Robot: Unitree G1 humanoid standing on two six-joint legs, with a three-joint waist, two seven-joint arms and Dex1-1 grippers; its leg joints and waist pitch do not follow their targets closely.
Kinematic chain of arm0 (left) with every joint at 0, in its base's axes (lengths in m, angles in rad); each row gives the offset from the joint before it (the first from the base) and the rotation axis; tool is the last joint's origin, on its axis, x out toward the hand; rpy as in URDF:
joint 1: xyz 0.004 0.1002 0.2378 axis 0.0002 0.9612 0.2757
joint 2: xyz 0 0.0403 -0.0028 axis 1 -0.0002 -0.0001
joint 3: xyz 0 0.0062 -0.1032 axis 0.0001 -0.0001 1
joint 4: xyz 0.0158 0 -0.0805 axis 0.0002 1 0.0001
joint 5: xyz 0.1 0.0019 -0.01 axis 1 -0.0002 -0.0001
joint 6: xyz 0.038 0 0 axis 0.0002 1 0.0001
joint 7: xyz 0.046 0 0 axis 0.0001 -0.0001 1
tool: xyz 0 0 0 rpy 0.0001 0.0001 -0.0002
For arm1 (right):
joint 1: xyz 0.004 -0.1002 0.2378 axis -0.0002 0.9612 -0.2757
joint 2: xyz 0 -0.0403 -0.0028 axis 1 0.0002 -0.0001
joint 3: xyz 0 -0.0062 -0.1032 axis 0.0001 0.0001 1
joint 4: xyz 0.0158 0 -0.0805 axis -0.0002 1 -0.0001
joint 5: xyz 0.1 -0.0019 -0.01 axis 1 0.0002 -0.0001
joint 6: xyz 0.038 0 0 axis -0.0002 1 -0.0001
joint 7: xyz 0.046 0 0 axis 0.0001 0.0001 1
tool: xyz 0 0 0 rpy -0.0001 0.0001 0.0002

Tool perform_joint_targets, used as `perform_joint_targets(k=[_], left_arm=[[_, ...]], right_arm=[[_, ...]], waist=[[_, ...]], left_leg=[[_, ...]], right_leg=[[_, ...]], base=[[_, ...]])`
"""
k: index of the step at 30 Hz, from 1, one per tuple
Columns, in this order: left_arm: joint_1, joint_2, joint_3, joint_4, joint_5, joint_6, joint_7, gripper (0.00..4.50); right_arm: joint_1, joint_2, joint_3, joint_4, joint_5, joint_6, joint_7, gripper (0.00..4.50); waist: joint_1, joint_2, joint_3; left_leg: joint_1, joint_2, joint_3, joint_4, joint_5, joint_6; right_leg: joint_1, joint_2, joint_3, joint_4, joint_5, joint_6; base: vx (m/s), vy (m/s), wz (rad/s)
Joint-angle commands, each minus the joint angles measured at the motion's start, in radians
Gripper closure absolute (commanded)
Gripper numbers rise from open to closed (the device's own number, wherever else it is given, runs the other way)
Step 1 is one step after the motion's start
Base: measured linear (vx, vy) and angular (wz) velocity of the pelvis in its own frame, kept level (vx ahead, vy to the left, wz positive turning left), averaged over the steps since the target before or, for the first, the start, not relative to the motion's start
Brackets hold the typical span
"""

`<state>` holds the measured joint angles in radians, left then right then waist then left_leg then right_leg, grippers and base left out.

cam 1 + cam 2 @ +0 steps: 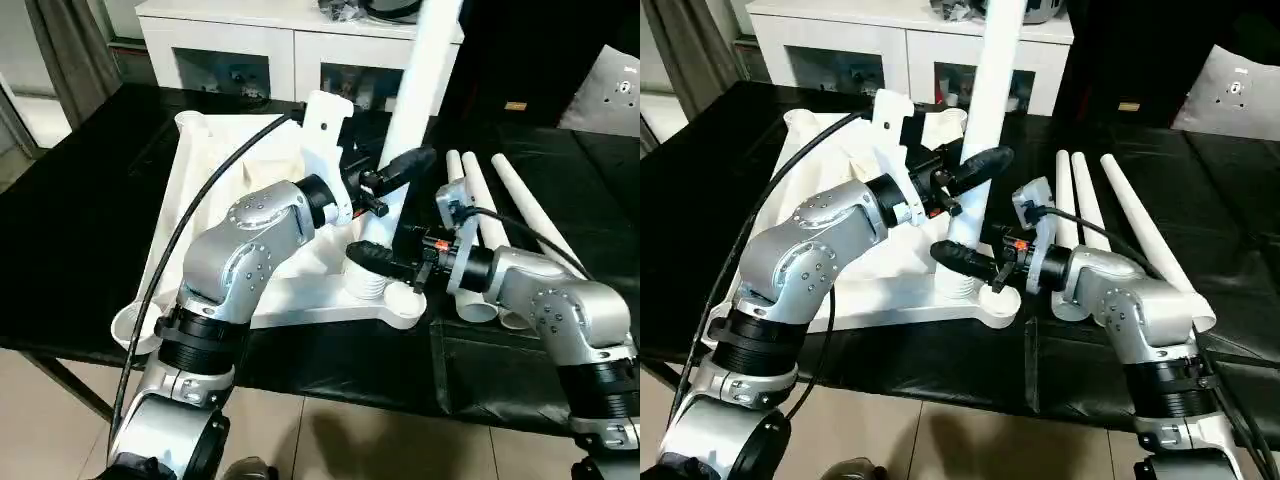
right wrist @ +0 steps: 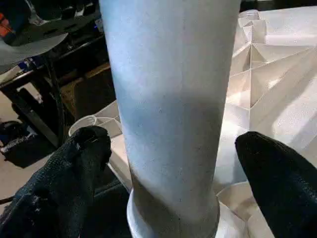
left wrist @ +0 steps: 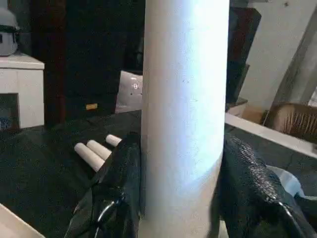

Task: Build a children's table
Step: Pick table leg

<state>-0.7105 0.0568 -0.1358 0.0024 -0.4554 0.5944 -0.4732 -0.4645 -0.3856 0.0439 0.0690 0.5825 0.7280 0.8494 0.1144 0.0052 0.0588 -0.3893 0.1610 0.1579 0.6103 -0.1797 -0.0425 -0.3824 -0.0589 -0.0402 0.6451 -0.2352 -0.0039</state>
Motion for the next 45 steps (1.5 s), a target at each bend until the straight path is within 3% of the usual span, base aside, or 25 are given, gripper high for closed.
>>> perform_joint_targets(k=[1,25,38,40,45], left_arm=[[-0.001,0.002,-0.022,-0.031,0.014,-0.019,-0.010,2.69],[0.002,-0.001,-0.036,-0.032,0.027,-0.024,-0.043,2.69],[-0.004,-0.021,-0.007,-0.017,0.007,0.023,-0.011,2.69],[-0.005,-0.024,0.000,-0.017,-0.003,0.039,-0.006,1.99],[0.017,-0.021,-0.032,-0.077,-0.059,0.057,-0.088,1.78]], right_arm=[[-0.015,0.003,-0.006,0.001,-0.004,-0.009,0.000,0.27],[-0.024,0.020,-0.021,0.021,-0.001,-0.032,0.009,2.42],[-0.026,0.024,-0.022,0.045,-0.022,-0.044,-0.014,2.56],[-0.027,0.025,-0.020,0.052,-0.031,-0.056,-0.018,2.57],[-0.022,0.062,-0.039,0.064,-0.049,-0.126,-0.060,2.57]], waist=[[0.001,-0.018,-0.071],[0.002,-0.016,-0.072],[0.002,-0.014,-0.073],[0.000,-0.016,-0.072],[0.003,-0.012,-0.074]], left_leg=[[0.013,0.061,-0.014,-0.061,-0.051,0.060],[0.014,0.061,-0.014,-0.060,-0.047,0.063],[0.014,0.060,-0.013,-0.059,-0.050,0.062],[0.014,0.060,-0.014,-0.060,-0.052,0.061],[0.014,0.062,-0.015,-0.060,-0.050,0.059]], right_leg=[[0.053,-0.085,0.044,-0.073,0.039,-0.239],[0.054,-0.085,0.044,-0.070,0.063,-0.249],[0.055,-0.086,0.044,-0.071,0.063,-0.254],[0.055,-0.085,0.043,-0.071,0.059,-0.255],[0.053,-0.086,0.044,-0.068,0.067,-0.258]], base=[[0.000,0.000,0.00],[0.000,0.000,0.00],[0.000,0.000,0.00],[0.000,0.000,0.00],[0.000,0.000,0.00]])
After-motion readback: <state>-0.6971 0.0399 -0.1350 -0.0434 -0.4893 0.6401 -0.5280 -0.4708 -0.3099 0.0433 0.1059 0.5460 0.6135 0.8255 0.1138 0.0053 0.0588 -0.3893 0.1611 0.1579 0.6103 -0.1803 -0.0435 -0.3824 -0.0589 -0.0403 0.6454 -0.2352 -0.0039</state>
